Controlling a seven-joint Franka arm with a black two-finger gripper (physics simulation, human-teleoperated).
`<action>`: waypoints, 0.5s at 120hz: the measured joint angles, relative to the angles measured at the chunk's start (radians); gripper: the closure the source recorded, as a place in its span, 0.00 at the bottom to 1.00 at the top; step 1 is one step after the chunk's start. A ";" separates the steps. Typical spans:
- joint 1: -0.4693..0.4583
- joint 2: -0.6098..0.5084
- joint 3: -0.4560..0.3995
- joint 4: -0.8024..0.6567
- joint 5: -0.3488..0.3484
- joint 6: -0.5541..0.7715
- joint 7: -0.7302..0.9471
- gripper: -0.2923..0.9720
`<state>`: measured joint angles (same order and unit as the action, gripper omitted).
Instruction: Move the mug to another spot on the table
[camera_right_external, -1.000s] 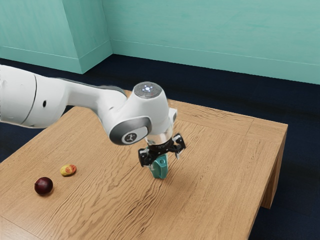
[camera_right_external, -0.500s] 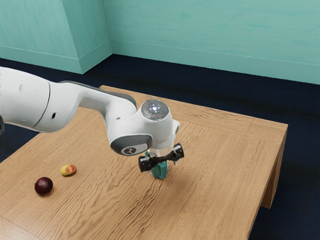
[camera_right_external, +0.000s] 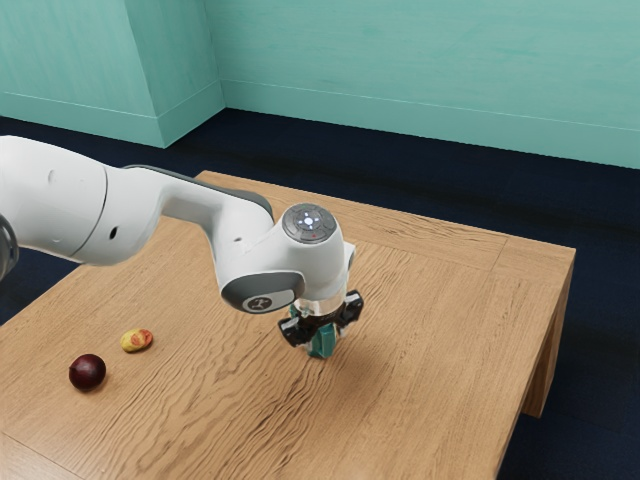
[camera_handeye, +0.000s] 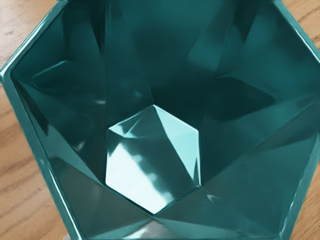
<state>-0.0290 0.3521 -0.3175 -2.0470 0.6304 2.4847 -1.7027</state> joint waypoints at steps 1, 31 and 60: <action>0.000 0.000 0.000 0.000 0.000 0.000 -0.001 0.49; 0.000 0.000 0.000 0.000 0.001 -0.003 -0.011 0.68; 0.000 -0.010 0.027 0.011 0.009 -0.028 -0.012 0.73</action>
<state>-0.0291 0.3417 -0.2902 -2.0360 0.6391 2.4571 -1.7148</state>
